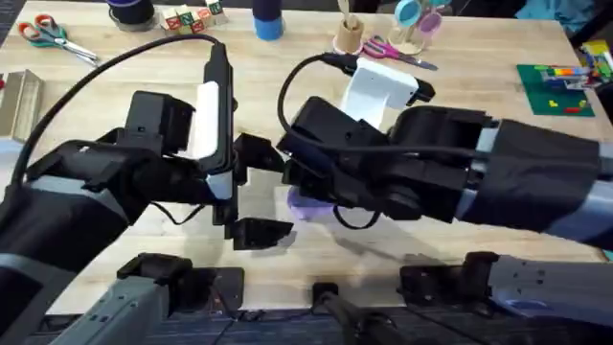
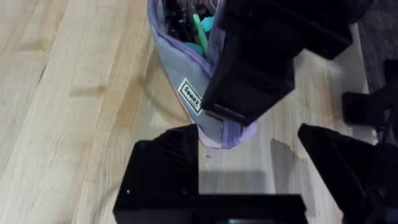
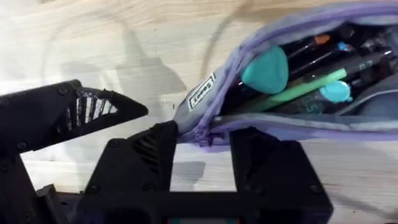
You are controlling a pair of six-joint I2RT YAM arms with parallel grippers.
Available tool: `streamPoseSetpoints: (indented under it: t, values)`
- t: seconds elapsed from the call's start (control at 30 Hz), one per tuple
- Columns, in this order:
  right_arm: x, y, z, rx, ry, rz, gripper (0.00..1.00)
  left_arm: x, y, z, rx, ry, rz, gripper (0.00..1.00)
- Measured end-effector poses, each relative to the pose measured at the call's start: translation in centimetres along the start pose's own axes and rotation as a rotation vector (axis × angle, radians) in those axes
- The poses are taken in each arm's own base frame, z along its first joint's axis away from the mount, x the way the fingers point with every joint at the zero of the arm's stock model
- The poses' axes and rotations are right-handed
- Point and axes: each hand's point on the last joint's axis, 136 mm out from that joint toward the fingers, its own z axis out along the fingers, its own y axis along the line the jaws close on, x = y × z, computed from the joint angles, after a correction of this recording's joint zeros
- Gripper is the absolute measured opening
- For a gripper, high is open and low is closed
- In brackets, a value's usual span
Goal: Unzip the bag, pick up the pens from the table one at a time and place them inside, then zip the bag closed.
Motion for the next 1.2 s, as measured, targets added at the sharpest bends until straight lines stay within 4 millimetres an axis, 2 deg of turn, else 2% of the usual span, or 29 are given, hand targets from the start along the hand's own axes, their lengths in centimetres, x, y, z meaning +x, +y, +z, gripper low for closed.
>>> streamPoseSetpoints:
  t: [0.23, 0.37, 0.57, 0.73, 1.2]
  values:
    - [0.02, 0.07, -0.01, -0.002, -0.001, -0.001, 0.432, 0.00, 0.00, 0.00, 0.000, 0.000, 0.000, 0.995]
    - [0.06, 0.16, -0.02, -0.006, -0.001, -0.002, 0.333, 0.00, 0.00, 0.00, 0.000, 0.000, 0.000, 0.995]
    - [0.08, 0.21, -0.03, -0.008, -0.001, -0.003, 0.288, 0.00, 0.00, 0.00, 0.000, 0.000, 0.000, 0.995]
    - [0.15, 0.25, -0.03, -0.009, 0.002, -0.003, 0.183, 0.00, 0.00, 0.00, 0.000, 0.000, 0.000, 0.995]
    - [0.14, 0.27, -0.12, -0.012, 0.002, -0.003, 0.163, 0.00, 0.00, 0.00, 0.000, 0.000, 0.000, 0.995]
